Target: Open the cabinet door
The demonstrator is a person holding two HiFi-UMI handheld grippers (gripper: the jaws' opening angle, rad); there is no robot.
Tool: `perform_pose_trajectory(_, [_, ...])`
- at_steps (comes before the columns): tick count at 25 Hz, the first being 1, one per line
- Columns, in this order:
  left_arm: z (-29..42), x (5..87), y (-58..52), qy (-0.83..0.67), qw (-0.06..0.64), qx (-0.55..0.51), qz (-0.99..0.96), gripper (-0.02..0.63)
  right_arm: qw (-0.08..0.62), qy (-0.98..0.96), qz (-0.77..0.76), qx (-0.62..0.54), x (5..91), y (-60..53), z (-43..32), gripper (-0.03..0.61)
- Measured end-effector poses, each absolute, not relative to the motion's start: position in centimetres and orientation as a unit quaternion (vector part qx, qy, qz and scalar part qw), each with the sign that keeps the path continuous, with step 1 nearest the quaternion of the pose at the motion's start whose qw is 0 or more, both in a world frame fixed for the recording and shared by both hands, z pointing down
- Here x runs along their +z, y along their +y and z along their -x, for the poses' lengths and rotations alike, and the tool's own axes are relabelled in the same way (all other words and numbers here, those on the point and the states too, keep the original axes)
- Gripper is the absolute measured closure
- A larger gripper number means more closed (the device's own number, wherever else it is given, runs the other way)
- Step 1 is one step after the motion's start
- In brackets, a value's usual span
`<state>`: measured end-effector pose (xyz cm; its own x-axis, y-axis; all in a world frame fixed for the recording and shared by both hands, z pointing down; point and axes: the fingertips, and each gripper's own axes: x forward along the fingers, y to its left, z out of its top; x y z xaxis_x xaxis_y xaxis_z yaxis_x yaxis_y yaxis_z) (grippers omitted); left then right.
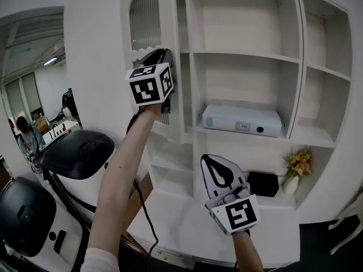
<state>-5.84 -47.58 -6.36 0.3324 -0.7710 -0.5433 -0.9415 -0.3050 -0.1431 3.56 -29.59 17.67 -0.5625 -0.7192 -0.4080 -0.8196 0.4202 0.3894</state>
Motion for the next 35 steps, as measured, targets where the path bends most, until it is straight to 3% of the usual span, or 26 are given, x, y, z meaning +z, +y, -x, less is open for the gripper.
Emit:
perform_pose_trajectory(15, [11.2,-6.3,-42.7,0.529,0.228,0.217,0.788,0.531,0.103,0.854,0.405,0.309,16.1,-27.5,1.5,0.578])
perform_pose_trajectory(35, [19.5,-6.0,-38.5,0.575,0.232,0.245,0.745,0.58,0.099,0.88,0.348,0.307,17.1,-27.3,5.1,0.578])
